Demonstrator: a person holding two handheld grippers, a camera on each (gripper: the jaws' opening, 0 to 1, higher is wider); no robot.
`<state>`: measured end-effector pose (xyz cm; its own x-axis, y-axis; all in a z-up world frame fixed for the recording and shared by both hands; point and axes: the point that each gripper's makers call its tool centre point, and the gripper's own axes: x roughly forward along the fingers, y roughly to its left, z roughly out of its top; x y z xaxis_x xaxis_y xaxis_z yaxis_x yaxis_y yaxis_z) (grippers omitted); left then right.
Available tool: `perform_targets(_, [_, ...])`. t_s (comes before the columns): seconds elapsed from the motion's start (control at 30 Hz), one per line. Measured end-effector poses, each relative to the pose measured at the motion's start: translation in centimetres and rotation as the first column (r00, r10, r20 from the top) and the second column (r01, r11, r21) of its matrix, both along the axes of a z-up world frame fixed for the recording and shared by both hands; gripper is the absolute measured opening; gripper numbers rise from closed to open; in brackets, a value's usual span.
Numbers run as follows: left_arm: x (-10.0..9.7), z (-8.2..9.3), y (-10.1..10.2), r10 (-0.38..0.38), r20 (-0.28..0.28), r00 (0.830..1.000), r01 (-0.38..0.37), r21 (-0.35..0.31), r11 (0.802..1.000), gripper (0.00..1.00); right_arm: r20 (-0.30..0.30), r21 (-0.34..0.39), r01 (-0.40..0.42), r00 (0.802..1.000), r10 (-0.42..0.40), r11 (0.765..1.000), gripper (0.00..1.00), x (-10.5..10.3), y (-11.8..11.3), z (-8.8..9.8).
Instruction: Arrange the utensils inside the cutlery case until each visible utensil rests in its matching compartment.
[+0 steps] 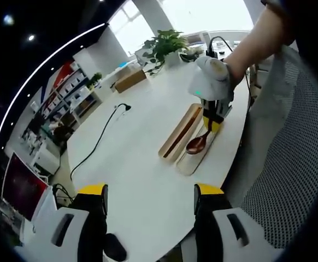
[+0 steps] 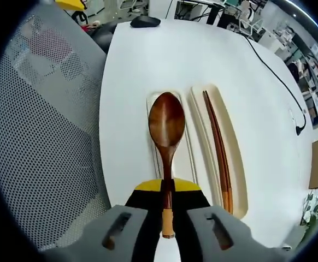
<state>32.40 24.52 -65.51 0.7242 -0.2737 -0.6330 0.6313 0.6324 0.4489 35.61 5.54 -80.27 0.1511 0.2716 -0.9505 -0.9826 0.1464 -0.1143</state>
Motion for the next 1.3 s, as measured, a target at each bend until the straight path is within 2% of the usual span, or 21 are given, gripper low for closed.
perform_targets(0.57, [0.0,0.0,0.0,0.001,0.001,1.000,-0.001,0.002,1.000,0.65,0.016,0.003,0.002,1.000,-0.002,1.000,0.01,0.4,-0.1,0.5])
perform_targets(0.77, [0.0,0.0,0.0,0.002,0.002,1.000,-0.002,0.000,1.000,0.65,0.028,0.009,0.027,0.999,-0.027,1.000,0.01,1.4,-0.4,1.2])
perform_targets(1.3, [0.0,0.3,0.0,-0.001,0.012,1.000,0.001,-0.011,1.000,0.65,0.082,-0.061,-0.004,0.997,0.009,0.998,0.01,4.6,-1.7,2.2])
